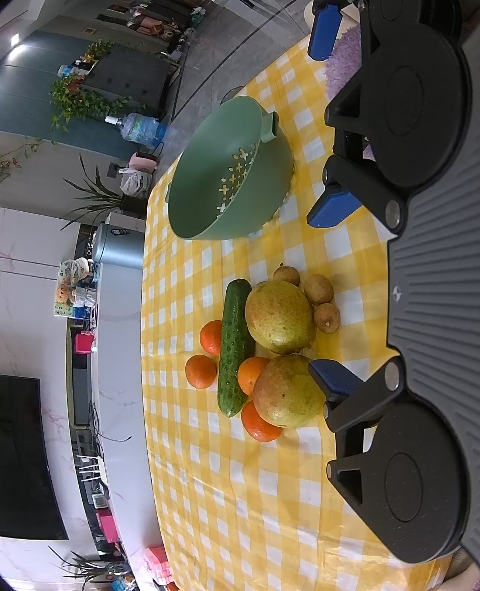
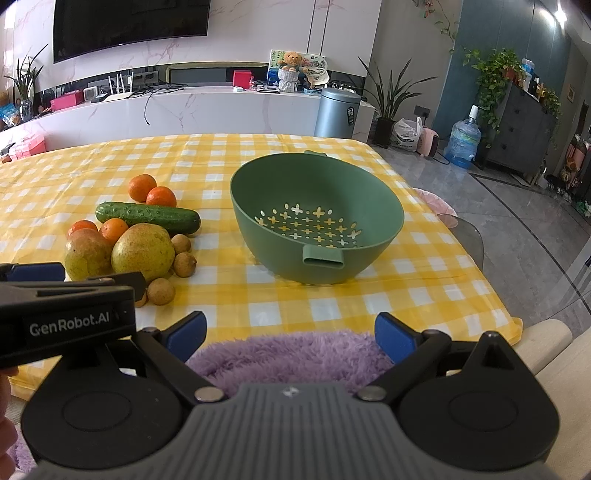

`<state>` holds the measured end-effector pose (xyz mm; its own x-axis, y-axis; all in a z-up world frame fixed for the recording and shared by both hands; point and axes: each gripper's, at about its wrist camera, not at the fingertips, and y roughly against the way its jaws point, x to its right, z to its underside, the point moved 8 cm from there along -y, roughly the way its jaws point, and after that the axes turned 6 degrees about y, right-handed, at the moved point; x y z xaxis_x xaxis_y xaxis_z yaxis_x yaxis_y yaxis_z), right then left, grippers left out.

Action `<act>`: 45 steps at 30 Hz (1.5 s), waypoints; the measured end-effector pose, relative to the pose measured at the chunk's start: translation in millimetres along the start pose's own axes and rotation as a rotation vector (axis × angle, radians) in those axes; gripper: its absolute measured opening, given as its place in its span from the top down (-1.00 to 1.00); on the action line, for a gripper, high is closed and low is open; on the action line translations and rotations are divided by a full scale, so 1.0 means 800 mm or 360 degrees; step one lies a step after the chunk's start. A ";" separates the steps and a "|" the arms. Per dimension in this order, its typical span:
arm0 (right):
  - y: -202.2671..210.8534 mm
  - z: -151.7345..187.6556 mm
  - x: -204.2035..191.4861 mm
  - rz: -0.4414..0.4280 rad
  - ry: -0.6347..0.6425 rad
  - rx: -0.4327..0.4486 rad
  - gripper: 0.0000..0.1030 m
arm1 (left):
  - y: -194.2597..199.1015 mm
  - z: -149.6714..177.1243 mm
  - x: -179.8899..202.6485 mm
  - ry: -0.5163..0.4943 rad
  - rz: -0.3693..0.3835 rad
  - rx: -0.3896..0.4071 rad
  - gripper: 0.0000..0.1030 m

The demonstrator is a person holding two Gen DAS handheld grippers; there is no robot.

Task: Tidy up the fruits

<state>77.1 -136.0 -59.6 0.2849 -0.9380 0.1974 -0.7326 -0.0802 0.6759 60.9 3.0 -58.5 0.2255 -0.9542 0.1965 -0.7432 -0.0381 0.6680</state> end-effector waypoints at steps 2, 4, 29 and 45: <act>-0.001 0.000 0.000 -0.0001 0.0002 -0.0003 -0.83 | -0.001 0.001 -0.001 -0.0004 -0.0009 0.0000 -0.85; 0.000 0.000 0.000 0.0000 0.0004 -0.0004 -0.83 | -0.001 0.002 -0.002 -0.0010 -0.0015 0.0002 -0.85; 0.000 0.001 -0.001 0.0047 0.0041 -0.0013 -0.83 | 0.001 0.002 0.000 -0.0020 -0.0035 0.0006 -0.84; 0.023 -0.028 0.015 -0.0301 -0.0270 0.0191 -0.65 | 0.012 -0.042 -0.074 0.0070 0.0014 0.0177 -0.75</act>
<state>81.0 -141.2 -28.5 0.3234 -0.9448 -0.0524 -0.7473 -0.2890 0.5984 61.3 69.3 -39.6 0.2441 -0.9409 0.2347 -0.8101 -0.0648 0.5827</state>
